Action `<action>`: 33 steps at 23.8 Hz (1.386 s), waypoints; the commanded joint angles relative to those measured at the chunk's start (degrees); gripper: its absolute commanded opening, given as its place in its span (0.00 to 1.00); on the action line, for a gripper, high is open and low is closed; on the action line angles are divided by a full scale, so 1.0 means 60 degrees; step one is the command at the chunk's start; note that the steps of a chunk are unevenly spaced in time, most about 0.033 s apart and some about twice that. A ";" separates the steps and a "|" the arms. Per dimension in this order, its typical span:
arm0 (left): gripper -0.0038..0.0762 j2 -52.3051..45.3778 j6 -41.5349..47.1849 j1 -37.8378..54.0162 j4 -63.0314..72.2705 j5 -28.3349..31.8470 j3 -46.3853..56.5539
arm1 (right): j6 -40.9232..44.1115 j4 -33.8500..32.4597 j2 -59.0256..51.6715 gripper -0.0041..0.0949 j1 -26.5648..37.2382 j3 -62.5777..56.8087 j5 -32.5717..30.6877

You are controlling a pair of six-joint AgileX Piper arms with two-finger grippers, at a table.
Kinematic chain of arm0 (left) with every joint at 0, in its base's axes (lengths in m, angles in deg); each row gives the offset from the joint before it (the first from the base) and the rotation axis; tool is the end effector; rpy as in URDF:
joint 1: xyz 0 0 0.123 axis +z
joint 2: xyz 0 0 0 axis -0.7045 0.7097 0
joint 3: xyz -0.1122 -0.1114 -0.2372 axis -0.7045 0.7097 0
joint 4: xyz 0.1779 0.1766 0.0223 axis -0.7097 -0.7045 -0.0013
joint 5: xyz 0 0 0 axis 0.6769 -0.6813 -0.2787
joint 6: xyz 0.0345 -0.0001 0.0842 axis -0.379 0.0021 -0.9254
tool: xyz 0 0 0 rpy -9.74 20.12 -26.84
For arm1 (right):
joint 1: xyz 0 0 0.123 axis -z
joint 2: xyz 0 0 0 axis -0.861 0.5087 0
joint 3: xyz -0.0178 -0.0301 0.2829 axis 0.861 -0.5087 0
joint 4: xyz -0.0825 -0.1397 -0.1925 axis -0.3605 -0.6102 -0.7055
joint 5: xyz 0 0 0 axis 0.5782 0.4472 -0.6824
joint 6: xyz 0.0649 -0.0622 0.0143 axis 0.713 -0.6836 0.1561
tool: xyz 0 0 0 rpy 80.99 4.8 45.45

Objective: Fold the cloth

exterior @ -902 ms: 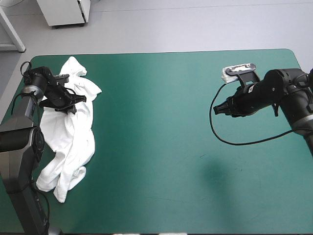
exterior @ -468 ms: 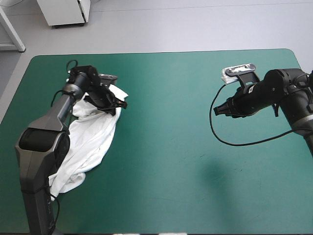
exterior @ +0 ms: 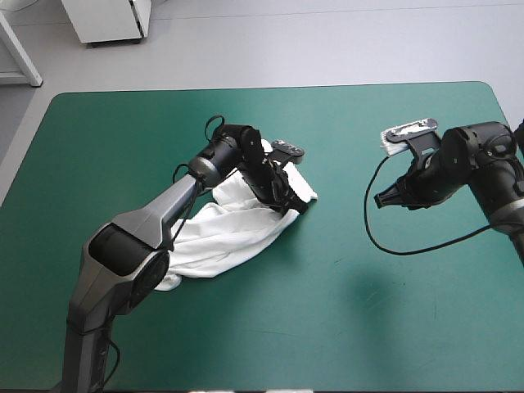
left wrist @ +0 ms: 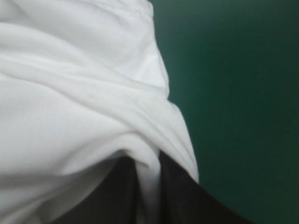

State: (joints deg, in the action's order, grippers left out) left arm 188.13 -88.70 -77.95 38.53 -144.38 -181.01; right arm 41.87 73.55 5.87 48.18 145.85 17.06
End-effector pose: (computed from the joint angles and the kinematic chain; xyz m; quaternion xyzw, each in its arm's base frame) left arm 0.3696 -0.2803 0.2442 0.3686 0.9035 -0.2025 0.0826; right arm 0.2751 0.0536 0.3684 -0.1750 0.9609 -0.0030 0.2145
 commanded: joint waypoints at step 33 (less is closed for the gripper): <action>0.86 -0.4760 0.0747 0.2086 -0.2425 -0.0647 0.4217 | 0.0030 0.0033 -0.1091 0.23 -0.0767 -0.1829 0.1010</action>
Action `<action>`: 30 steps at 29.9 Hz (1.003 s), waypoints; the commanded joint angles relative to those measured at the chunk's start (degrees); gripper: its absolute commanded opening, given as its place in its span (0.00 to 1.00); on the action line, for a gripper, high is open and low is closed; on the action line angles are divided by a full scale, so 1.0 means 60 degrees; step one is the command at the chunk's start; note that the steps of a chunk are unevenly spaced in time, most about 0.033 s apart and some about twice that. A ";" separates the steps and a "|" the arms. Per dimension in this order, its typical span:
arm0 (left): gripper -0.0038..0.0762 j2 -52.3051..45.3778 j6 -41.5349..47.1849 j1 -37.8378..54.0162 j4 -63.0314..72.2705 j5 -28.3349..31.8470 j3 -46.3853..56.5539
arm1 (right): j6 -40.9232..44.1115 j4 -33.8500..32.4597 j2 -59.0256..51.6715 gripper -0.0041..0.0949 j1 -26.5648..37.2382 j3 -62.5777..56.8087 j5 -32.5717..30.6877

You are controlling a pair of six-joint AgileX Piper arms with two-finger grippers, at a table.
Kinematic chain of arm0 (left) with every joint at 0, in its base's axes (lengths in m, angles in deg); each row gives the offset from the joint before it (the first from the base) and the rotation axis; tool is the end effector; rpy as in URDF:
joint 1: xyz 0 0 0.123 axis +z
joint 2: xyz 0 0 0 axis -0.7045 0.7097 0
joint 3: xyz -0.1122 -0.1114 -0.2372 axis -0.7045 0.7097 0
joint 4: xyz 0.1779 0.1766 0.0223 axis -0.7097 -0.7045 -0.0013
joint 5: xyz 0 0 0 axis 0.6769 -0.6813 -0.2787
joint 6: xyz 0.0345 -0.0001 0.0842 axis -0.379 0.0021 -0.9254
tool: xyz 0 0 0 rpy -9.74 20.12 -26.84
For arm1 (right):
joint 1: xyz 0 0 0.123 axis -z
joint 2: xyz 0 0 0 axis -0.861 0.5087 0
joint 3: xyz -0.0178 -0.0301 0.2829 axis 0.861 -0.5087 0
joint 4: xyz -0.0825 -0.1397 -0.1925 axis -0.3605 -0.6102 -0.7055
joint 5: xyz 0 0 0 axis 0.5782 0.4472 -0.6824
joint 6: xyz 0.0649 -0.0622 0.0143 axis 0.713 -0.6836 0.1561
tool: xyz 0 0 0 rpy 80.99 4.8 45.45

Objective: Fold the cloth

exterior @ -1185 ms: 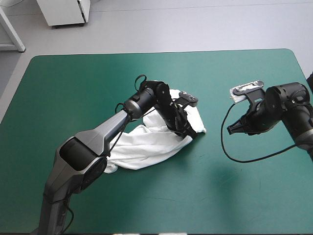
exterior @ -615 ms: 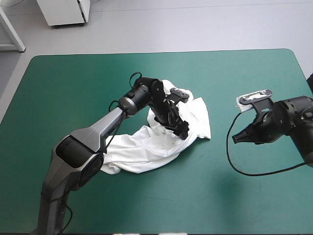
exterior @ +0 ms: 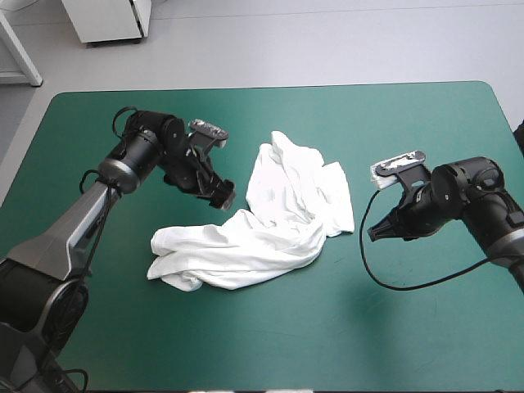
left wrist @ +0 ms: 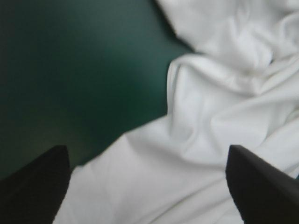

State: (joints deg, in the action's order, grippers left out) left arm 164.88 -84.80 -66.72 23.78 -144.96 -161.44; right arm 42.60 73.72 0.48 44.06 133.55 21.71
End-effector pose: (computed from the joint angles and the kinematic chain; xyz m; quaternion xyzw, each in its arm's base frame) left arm 0.3367 -0.1478 0.3137 0.2812 0.9472 -0.0761 0.1340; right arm 0.2448 0.0664 0.3350 -0.2045 0.9592 0.0065 0.1951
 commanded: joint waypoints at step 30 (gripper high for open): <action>0.59 -0.3674 0.0313 0.0547 -0.1167 0.0428 0.6043 | -0.0108 0.0336 -0.0210 0.23 -0.0161 0.0221 0.0222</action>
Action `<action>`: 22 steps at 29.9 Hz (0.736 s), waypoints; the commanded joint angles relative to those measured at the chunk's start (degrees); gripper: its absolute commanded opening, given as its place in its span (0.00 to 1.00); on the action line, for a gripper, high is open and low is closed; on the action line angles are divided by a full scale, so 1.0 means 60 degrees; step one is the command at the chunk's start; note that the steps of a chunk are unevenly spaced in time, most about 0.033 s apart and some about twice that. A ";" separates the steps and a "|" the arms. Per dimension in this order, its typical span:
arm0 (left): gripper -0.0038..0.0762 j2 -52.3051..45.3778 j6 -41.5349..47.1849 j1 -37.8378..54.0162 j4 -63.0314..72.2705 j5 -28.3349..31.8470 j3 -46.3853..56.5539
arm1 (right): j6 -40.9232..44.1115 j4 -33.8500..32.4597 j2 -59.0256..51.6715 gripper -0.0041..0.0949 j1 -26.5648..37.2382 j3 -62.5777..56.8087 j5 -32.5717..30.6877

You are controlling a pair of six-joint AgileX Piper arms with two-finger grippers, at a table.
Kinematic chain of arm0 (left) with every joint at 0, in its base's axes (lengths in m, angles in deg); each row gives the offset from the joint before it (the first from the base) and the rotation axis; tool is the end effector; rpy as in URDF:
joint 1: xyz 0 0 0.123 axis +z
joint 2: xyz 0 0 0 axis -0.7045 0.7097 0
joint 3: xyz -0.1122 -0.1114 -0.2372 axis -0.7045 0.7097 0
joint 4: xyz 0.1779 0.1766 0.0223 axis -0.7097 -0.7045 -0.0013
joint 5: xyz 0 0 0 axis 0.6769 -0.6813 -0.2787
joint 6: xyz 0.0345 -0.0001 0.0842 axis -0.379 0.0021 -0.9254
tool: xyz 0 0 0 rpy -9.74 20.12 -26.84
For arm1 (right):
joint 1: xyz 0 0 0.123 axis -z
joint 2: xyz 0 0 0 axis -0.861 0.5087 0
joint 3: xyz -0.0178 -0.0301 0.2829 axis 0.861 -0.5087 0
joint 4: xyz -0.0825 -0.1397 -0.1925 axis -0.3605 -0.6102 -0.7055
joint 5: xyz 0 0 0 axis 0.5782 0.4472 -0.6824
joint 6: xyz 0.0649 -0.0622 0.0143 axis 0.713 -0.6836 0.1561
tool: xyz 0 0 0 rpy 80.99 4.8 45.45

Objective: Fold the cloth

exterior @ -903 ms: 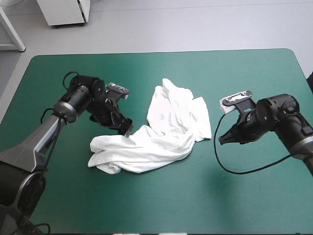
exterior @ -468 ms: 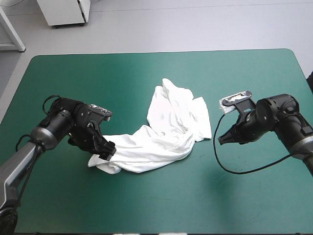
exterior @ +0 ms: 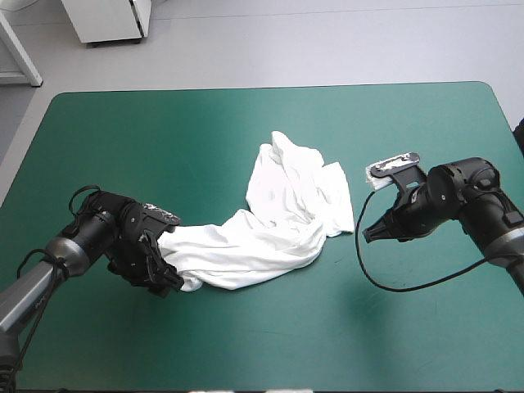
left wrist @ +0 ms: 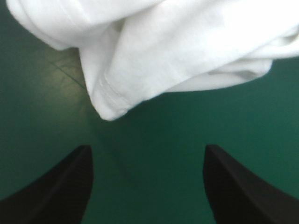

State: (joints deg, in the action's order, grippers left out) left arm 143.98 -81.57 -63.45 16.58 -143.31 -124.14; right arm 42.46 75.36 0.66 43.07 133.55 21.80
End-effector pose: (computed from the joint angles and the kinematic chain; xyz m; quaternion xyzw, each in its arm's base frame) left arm 0.2213 -0.0753 0.2528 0.2415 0.9703 -0.0042 0.0114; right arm 0.2437 0.0731 0.3343 -0.2107 0.9580 0.0218 0.1934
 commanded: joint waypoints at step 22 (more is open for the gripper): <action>0.04 0.1222 -0.0029 0.0161 -0.0227 0.1489 -0.0191 | -0.0334 0.0105 -0.0048 0.23 -0.0266 0.0221 0.0560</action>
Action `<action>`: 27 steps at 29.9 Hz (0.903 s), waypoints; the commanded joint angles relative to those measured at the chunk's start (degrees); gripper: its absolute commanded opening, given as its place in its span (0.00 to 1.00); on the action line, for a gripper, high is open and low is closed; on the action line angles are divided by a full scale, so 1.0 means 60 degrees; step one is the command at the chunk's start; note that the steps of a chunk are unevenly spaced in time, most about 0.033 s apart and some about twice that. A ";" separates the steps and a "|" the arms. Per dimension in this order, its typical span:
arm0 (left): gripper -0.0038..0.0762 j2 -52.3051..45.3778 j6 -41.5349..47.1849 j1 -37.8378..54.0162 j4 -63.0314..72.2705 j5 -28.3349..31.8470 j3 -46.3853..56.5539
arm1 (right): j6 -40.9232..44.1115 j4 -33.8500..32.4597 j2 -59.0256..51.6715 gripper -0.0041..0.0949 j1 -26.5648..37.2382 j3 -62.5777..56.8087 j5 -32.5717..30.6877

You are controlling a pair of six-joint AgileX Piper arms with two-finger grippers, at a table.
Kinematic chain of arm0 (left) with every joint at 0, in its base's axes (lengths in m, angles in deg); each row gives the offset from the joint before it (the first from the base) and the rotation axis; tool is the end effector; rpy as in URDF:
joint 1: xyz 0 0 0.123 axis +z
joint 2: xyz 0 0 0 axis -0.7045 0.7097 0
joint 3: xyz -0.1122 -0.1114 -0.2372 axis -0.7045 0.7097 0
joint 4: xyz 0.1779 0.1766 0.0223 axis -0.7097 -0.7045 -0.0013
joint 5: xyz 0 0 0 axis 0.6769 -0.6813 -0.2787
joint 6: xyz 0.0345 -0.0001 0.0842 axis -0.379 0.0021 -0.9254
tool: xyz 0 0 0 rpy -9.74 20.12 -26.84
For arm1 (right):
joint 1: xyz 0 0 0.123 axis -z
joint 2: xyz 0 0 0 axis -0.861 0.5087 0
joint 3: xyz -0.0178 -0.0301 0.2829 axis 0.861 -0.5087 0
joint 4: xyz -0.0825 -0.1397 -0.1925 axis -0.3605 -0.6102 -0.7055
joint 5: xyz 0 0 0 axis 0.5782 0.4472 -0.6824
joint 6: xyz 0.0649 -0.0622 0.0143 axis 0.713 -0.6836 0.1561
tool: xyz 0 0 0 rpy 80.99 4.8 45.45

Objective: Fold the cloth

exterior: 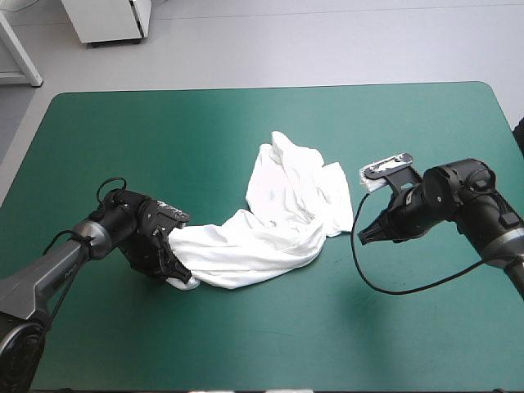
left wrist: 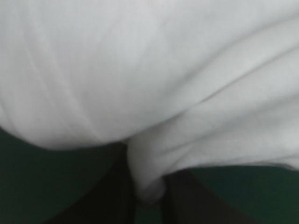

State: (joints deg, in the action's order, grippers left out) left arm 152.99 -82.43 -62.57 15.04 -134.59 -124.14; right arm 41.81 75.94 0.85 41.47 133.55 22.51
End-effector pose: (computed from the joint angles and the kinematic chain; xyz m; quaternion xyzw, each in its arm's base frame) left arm 0.2529 -0.0794 0.2137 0.2472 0.9689 0.0080 0.0097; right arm 0.2429 0.0812 0.3339 -0.2280 0.9530 0.0286 0.1972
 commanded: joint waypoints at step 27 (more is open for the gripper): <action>0.04 -0.0321 -0.0056 0.0015 0.0827 -0.0373 -0.0191 | -0.0854 0.1628 0.5087 0.49 0.0002 0.3146 0.0513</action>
State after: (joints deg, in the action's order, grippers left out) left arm 152.99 -82.87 -62.41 18.91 -135.36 -124.14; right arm 37.45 84.90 32.08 41.40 150.16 25.47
